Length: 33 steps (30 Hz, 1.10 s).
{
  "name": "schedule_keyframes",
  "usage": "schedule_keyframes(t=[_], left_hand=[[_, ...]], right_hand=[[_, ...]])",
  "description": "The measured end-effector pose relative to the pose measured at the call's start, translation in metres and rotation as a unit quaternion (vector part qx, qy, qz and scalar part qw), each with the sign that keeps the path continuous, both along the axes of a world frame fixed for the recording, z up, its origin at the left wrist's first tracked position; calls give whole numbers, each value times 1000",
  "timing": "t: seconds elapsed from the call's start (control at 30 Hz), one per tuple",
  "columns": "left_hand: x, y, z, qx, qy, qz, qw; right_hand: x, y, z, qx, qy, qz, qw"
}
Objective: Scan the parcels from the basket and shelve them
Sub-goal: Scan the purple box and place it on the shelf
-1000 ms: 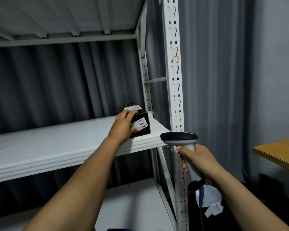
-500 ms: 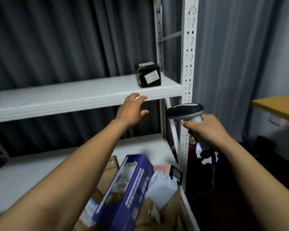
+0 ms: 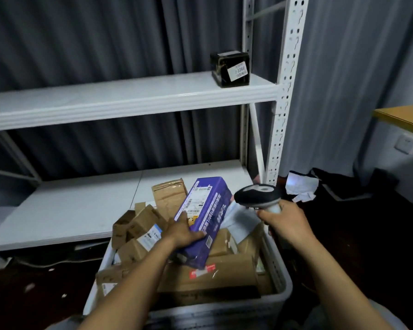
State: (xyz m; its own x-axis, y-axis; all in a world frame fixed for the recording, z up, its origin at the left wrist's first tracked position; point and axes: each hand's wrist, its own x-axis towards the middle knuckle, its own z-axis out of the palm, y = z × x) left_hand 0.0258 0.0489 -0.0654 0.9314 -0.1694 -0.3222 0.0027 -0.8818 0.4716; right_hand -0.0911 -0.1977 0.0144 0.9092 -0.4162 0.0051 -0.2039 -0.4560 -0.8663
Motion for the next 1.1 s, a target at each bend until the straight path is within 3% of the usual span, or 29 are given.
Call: schedule_keyframes(t=[0.1,0.37,0.63,0.87,0.97,1.1], left_hand=[[6,9,-8,-51,60,27,997],[-22,0,12,-204,13,111,972],[-72,-15,32,-348,-37,125,929],[-65,-15,35,-339,-29,70,938],[-54,-12,33,-409,-5,52,911],[-46,-9,36,-522,100,38,846]], right_hand=[[-2,6,-9,21,11,-5,1000],[-2,17,-19,128,-20,-3,992],[2,46,-21,352,-76,38,932],[13,41,-31,392,-80,11,916],[16,38,-35,443,-87,5,892],[22,31,-33,500,-106,-4,859]])
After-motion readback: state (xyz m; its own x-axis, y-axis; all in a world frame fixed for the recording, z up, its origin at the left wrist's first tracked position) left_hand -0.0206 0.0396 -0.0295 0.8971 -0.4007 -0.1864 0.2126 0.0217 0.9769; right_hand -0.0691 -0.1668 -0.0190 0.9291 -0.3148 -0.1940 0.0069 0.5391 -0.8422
